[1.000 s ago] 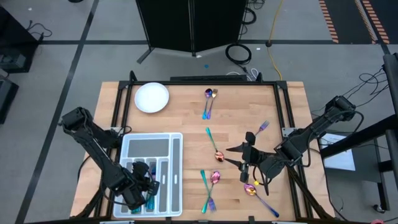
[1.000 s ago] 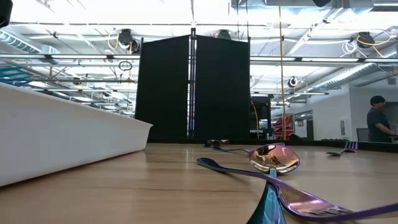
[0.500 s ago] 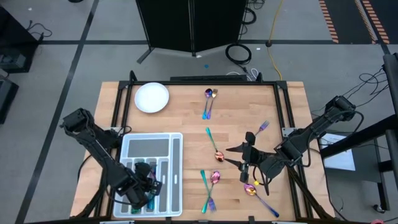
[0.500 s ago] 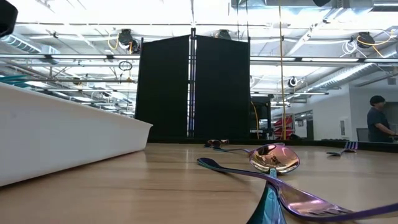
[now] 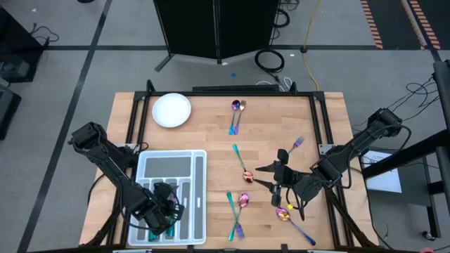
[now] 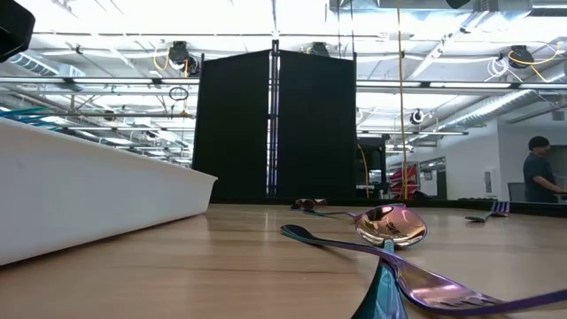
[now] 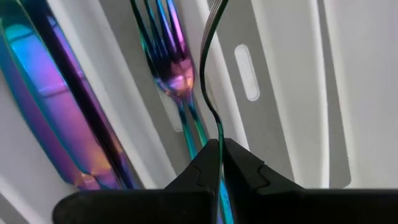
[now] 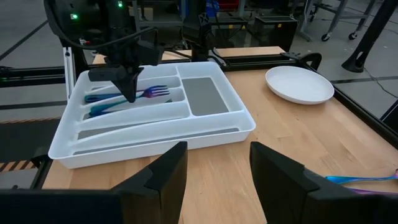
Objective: Sort silverware
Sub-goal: Put the iridescent blue fork in the silverware tray
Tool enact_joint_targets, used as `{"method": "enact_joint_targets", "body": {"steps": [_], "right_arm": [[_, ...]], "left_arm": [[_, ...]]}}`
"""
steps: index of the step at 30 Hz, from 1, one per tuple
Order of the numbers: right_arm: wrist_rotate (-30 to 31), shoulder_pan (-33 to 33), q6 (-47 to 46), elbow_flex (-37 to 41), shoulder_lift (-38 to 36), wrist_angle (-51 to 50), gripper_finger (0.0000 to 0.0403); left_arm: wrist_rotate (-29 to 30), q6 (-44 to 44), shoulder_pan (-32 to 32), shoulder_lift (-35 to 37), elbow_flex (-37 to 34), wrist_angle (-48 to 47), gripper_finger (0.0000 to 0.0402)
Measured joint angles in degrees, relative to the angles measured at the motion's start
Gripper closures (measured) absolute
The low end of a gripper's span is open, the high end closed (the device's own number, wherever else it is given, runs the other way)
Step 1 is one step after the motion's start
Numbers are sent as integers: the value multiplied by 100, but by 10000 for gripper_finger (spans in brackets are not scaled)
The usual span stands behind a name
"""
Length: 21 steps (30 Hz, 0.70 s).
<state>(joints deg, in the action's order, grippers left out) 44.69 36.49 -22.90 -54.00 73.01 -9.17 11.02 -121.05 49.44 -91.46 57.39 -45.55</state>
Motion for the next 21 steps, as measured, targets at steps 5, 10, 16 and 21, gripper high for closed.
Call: {"method": "enact_joint_targets", "body": {"steps": [5, 10, 16, 21], "right_arm": [[0, 0, 0, 0, 0, 0, 241], [0, 0, 0, 0, 0, 0, 241], [0, 0, 0, 0, 0, 0, 241], [0, 0, 0, 0, 0, 0, 241]], "left_arm": [[-56, 9, 3, 0, 0, -14, 384], [-118, 154, 3, 0, 0, 8, 371], [-182, 148, -9, 30, 0, -42, 324], [-200, 176, -62, 254, 0, -313, 304]]}}
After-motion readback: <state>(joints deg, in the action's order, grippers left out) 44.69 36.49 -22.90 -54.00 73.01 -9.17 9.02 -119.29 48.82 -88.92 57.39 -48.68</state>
